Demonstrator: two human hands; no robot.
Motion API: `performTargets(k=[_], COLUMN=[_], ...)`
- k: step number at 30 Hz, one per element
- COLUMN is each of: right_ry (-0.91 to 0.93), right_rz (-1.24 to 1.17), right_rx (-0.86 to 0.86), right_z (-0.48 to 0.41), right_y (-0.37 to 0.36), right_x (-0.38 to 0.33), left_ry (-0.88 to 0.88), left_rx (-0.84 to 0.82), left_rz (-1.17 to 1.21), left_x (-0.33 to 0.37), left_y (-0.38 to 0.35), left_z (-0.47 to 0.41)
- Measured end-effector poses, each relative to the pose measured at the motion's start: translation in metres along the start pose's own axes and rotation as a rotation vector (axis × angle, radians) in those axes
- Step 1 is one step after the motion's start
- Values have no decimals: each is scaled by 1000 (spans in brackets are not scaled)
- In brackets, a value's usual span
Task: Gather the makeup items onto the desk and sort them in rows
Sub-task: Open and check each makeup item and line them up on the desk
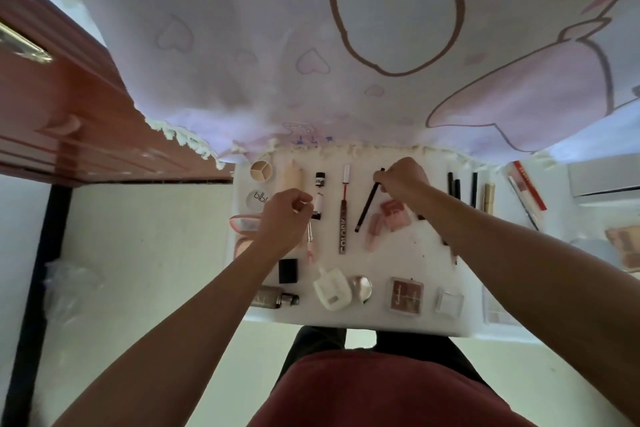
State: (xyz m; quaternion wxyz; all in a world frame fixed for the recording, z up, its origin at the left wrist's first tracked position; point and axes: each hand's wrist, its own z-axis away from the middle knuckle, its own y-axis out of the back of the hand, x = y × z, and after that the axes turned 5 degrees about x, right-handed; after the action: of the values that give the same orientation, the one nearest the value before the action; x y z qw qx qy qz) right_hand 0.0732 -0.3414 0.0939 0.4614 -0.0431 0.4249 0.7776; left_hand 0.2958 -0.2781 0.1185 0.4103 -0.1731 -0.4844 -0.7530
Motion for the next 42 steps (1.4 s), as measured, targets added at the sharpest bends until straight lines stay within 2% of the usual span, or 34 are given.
performTargets(k=[6,12,14,20,25,31,36,42], right_ry=[-81,-76,1,393,659,791,873,894], right_rz=[-575,-814,-748,-189,207,200,198,200], right_rx=[-157,-250,-273,-345,-135,-17,15,46], right_z=[59,108,119,156,174,184,184,185], right_y=[36,55,61,72,56,43,44,46], right_x=[-8,-2,0,-3,-4,-5,-9,-11], left_ry=[-25,-71,-99,-196,-273,-315,-307,-327], left_rx=[-120,-195,-177,-223,-214,-256,-265,-258], left_rz=[169,305,327,297,232,216,233,172], left_x=[25,46,49,60,68,69,65,68], left_y=[9,32,44,73,85,96,101,101], left_z=[25,43,45,54,56,57,58,61])
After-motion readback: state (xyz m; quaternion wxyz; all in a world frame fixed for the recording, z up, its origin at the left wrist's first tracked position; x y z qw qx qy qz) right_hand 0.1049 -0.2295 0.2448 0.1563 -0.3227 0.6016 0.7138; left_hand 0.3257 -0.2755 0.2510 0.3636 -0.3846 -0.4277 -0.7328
